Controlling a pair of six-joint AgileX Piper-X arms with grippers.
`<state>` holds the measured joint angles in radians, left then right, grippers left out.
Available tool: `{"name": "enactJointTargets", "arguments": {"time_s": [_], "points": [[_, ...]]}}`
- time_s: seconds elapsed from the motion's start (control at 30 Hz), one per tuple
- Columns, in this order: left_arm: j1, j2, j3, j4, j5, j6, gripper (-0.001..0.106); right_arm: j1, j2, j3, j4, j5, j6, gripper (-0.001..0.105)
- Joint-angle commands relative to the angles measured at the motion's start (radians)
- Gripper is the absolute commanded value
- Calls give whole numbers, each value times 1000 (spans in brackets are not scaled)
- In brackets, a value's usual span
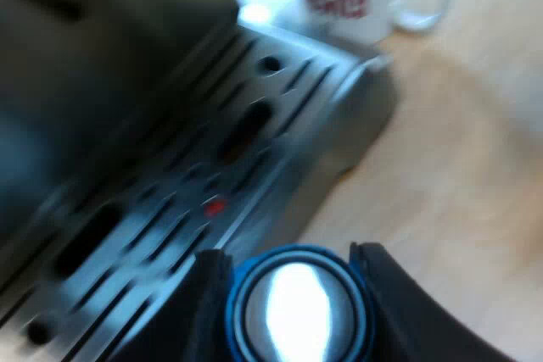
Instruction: Grind coffee beans and then tamp
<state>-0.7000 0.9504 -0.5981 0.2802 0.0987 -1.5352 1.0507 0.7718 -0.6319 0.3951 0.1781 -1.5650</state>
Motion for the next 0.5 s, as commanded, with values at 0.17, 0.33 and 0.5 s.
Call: {"name": "enactJointTargets", "arguments": {"time_s": [0.17,0.33,0.5], "points": [[59,-85,-10,97,-92,-1,4,1,-4,-2,-126,-56,-133,63],[163,-89,-10,156,-44,-1,4,1,4,-2,-151,-124,-166,63],[267,-89,-10,162,26,-1,4,1,40,-2,-160,-124,-166,63]]}}
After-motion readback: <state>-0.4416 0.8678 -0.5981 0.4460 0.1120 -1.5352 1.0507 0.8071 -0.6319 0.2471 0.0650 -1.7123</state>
